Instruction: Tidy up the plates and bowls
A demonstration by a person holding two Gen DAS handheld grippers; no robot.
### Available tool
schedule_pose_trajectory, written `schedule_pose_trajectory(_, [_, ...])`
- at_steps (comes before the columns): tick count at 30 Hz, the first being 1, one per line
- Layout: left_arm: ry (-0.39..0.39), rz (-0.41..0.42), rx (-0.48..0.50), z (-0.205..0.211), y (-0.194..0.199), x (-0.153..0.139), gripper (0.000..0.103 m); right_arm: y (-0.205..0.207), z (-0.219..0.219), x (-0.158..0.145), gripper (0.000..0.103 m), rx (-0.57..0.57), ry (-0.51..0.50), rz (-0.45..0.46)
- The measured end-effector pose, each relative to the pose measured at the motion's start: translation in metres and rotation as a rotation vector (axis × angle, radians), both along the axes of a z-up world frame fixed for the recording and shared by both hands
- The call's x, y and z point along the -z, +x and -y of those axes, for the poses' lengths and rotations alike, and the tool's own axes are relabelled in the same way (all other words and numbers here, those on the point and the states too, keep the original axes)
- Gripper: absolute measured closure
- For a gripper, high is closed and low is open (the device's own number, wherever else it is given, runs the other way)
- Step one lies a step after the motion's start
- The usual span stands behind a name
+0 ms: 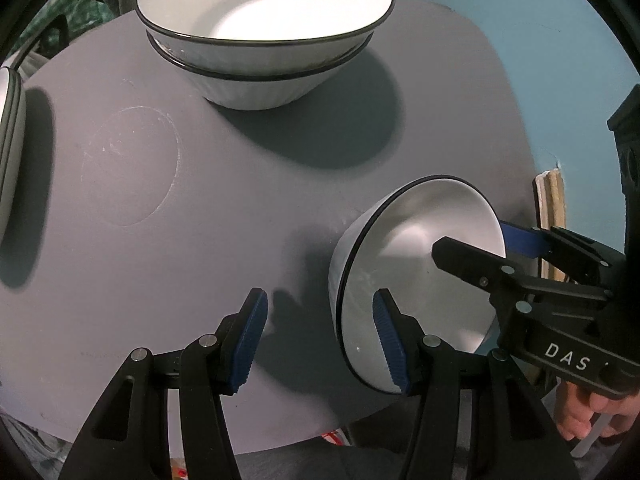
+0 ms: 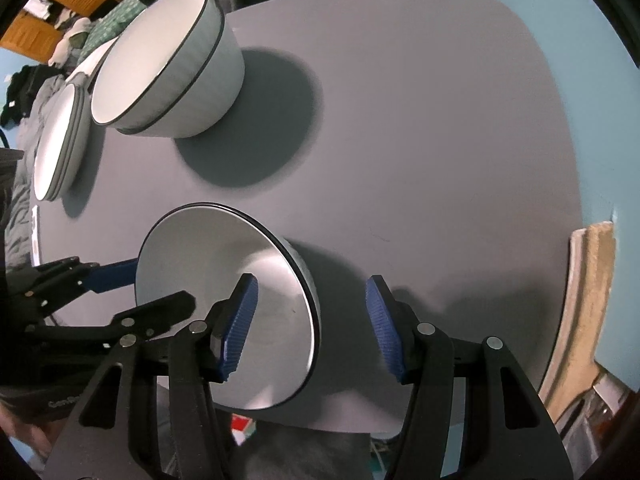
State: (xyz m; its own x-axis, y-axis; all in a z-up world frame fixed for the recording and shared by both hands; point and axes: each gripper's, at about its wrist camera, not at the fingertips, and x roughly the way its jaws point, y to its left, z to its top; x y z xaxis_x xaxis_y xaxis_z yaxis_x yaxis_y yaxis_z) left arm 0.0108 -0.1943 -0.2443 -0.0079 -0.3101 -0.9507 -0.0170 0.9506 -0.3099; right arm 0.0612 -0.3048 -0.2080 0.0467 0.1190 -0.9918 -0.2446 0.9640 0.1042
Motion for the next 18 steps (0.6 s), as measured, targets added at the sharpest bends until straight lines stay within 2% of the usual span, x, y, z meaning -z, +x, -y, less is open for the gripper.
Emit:
schedule_pose_trajectory(6, [0.008,-0.004,-0.010,0.003,-0.001,0.005,0.047,0.004,0.002,0.007,0.048,0.006,0.021,-0.029])
schedule_pose_trajectory(8, [0.013,-0.008,-0.017,0.002,-0.002,0.006,0.047,0.006,0.013,0.006,0.058,0.007,0.032,-0.040])
schedule_pose_trajectory(10, [0.008,-0.019,-0.028,0.001,-0.003,0.009,0.058,0.008,0.014,0.008,0.066,0.006,0.030,-0.051])
schedule_pose_trajectory(11, [0.007,-0.033,-0.037,-0.001,-0.004,0.012,0.068,0.007,0.014,0.009,0.072,0.002,0.032,-0.058])
schedule_pose_trajectory(12, [0.010,-0.043,-0.045,-0.003,-0.004,0.013,0.072,0.008,0.011,0.009,0.078,-0.001,0.034,-0.063])
schedule_pose_trajectory(15, [-0.040,-0.049,-0.072,-0.007,-0.007,0.015,0.078,0.010,0.013,0.009,0.086,-0.015,0.035,-0.077])
schedule_pose_trajectory(18, [-0.051,-0.049,-0.077,-0.008,-0.008,0.015,0.087,0.010,0.014,0.011,0.092,-0.024,0.029,-0.088])
